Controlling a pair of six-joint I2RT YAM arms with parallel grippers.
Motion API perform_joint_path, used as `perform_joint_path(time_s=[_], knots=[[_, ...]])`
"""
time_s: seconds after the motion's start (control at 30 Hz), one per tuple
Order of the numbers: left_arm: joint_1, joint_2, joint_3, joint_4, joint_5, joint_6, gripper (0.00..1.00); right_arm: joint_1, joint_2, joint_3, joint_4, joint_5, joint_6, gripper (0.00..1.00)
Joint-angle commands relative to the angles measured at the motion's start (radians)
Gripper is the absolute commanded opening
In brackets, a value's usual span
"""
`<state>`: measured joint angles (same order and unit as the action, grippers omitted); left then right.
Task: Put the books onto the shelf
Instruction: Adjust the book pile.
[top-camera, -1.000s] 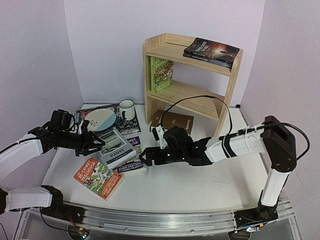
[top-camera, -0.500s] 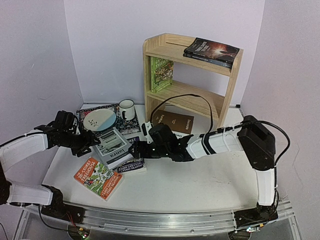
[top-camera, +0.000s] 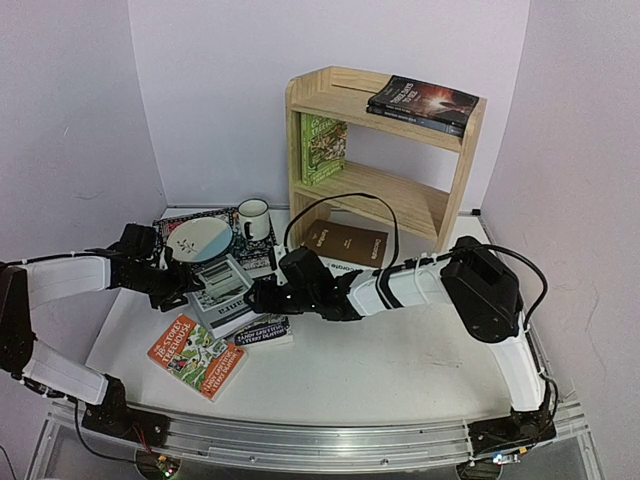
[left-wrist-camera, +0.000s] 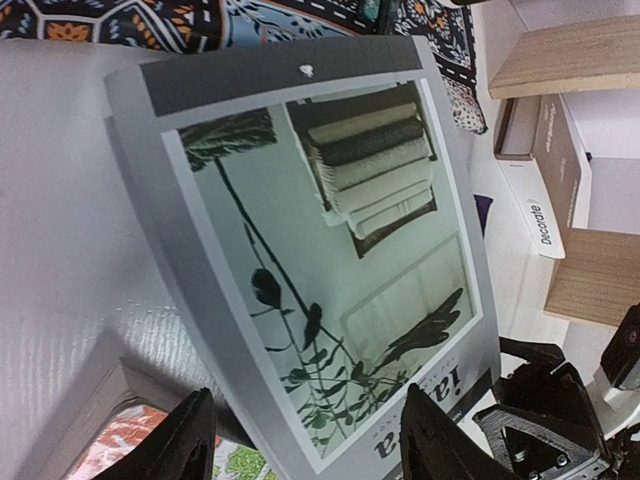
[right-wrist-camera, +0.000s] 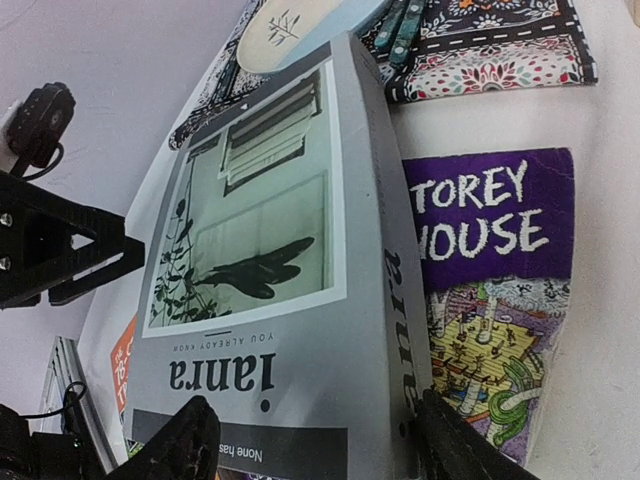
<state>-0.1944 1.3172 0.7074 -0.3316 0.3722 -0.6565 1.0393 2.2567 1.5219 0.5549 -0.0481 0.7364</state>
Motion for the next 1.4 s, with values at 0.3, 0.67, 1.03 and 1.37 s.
perform_joint_path(time_s=[0.3,0.67,1.03,1.37], knots=[[0.002,0.092,-0.021,0.201,0.339,0.031,0.53,0.032,-0.107,-0.139,0.064,-0.039,-0.026,0.58],[-0.08,-0.074,-0.065,0.214,0.443,-0.062,0.49,0.071,-0.29,-0.366,0.144,-0.068,-0.067,0.59],[-0.192,-0.128,-0.14,0.255,0.423,-0.12,0.34,0.162,-0.421,-0.544,0.136,-0.011,-0.065,0.61],[-0.193,0.015,-0.168,0.294,0.479,-0.048,0.25,0.177,-0.424,-0.571,0.118,0.021,-0.048,0.62]])
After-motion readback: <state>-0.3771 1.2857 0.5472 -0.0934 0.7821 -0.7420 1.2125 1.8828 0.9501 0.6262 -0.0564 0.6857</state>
